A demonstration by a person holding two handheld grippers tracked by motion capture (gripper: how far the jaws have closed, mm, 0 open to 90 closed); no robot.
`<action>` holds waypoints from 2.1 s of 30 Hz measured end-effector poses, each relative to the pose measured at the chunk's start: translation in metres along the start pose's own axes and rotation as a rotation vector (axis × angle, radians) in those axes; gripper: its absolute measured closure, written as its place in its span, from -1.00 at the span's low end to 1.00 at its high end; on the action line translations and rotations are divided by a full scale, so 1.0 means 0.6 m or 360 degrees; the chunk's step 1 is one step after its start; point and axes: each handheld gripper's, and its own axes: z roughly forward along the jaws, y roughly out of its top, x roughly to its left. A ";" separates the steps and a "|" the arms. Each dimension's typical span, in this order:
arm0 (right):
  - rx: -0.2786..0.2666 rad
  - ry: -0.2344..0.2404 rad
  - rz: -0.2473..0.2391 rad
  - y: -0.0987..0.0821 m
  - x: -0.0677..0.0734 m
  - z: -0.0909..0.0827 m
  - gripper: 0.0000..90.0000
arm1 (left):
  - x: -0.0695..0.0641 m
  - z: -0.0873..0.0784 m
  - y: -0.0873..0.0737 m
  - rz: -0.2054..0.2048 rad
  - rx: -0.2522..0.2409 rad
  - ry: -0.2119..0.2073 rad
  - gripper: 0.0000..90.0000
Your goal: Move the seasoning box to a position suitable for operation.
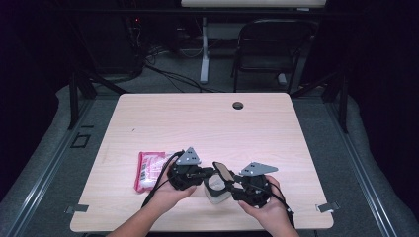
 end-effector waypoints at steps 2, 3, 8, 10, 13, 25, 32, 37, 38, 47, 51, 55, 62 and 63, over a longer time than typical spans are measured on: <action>-0.0005 0.0004 0.0002 0.001 -0.001 0.000 0.33 | 0.002 0.005 -0.005 -0.0010 0.0021 0.0040 0.82; -0.0004 0.0010 0.0003 0.001 -0.002 -0.001 0.34 | 0.003 0.007 -0.006 -0.0008 0.0034 0.0049 0.78; -0.0007 0.0013 0.0007 0.002 -0.005 -0.004 0.39 | 0.008 0.021 -0.014 -0.0026 0.0081 0.0100 0.59; -0.0007 0.0015 0.0006 0.002 -0.005 -0.006 0.41 | 0.009 0.024 -0.015 -0.0035 0.0090 0.0097 0.57; -0.0013 0.0017 0.0016 0.002 -0.007 -0.007 0.45 | 0.013 0.034 -0.022 -0.0050 0.0122 0.0094 0.56; -0.0058 -0.0004 0.0037 0.002 -0.014 -0.015 0.62 | 0.012 0.040 -0.025 -0.0026 0.0111 0.0067 0.61; -0.0075 -0.0016 0.0111 0.000 -0.033 -0.023 0.67 | 0.012 0.041 -0.026 -0.0023 0.0102 0.0066 0.61; -0.0089 0.0003 0.0182 -0.005 -0.052 -0.024 0.66 | 0.012 0.041 -0.025 -0.0019 0.0104 0.0064 0.62; -0.0089 0.0003 0.0182 -0.005 -0.052 -0.024 0.66 | 0.012 0.041 -0.025 -0.0019 0.0104 0.0064 0.62; -0.0094 0.0027 0.0213 -0.009 -0.060 -0.024 0.67 | 0.012 0.041 -0.026 -0.0016 0.0101 0.0068 0.62; -0.0085 0.0014 0.0195 -0.008 -0.055 -0.021 0.68 | 0.013 0.041 -0.026 -0.0036 0.0093 0.0056 0.63; -0.0097 0.0007 0.0187 -0.009 -0.051 -0.018 0.74 | 0.016 0.041 -0.027 -0.0058 0.0086 0.0043 0.64; -0.0101 -0.0023 0.0176 0.001 -0.052 -0.008 0.87 | 0.016 0.042 -0.027 -0.0062 0.0077 0.0070 0.63; -0.0101 -0.0023 0.0176 0.001 -0.052 -0.008 0.87 | 0.016 0.042 -0.027 -0.0065 0.0072 0.0082 0.63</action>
